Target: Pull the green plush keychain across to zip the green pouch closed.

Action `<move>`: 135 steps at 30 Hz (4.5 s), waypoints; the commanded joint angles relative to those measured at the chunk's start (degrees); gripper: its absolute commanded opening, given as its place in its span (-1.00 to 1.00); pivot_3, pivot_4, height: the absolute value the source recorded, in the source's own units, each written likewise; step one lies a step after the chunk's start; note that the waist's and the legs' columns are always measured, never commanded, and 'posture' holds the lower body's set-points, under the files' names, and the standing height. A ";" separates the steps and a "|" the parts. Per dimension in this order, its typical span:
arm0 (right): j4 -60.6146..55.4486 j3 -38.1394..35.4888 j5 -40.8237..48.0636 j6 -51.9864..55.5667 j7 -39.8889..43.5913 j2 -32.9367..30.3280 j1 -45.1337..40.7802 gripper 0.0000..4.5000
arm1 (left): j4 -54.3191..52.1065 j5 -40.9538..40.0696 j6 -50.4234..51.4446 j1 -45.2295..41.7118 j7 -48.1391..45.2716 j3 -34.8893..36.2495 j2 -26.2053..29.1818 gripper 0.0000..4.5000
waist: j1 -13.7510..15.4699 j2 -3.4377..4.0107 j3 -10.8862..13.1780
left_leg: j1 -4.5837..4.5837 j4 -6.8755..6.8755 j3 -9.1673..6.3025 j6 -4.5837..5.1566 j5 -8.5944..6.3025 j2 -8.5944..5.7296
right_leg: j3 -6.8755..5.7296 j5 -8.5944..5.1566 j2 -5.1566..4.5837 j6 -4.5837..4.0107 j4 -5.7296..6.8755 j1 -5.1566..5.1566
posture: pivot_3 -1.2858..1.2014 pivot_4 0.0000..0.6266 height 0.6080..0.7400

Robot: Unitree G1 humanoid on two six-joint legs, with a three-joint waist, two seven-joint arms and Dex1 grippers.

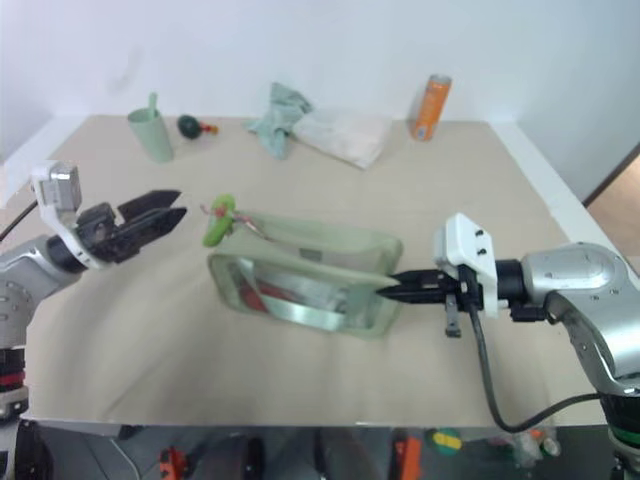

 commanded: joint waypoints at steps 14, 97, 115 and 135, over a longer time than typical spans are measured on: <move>-1.86 -0.76 -0.61 -1.16 -1.97 0.35 1.06 -0.99 | 6.72 10.65 -4.23 -4.31 -4.57 -7.76 -4.07 1.00 | -0.04 0.00 0.00 | 0.02 0.00 0.00 -0.01 0.01 0.04 | 0.00 0.01 0.04 0.01 0.01 0.01 | 0.03 -0.52 1.00; -1.58 0.76 -1.92 -2.52 -2.98 1.17 0.44 -1.00 | -6.50 14.04 -1.80 -10.78 -8.41 -18.21 -4.37 -0.26 | -0.10 -0.09 0.04 | 0.25 -0.06 -0.01 -0.09 0.07 -0.01 | 0.06 0.05 0.04 0.08 0.01 0.20 | 0.03 -0.52 1.00; -1.26 1.31 -2.10 -2.89 -3.16 1.64 0.23 -1.00 | 2.16 1.95 4.83 -13.85 -3.77 0.04 -2.41 0.76 | -0.22 -0.10 0.05 | 0.23 -0.09 -0.01 -0.08 0.07 0.10 | 0.04 0.06 0.14 0.10 0.01 0.16 | 0.03 -0.52 1.00; 0.29 2.88 -2.72 -3.23 -1.50 1.90 -2.14 -1.00 | -7.99 10.30 -1.74 6.14 -13.26 -8.75 3.39 0.76 | -0.14 -0.12 0.07 | 0.23 -0.15 0.04 -0.10 0.09 0.21 | -0.06 0.00 0.12 -0.03 0.01 0.08 | 0.03 -0.52 1.00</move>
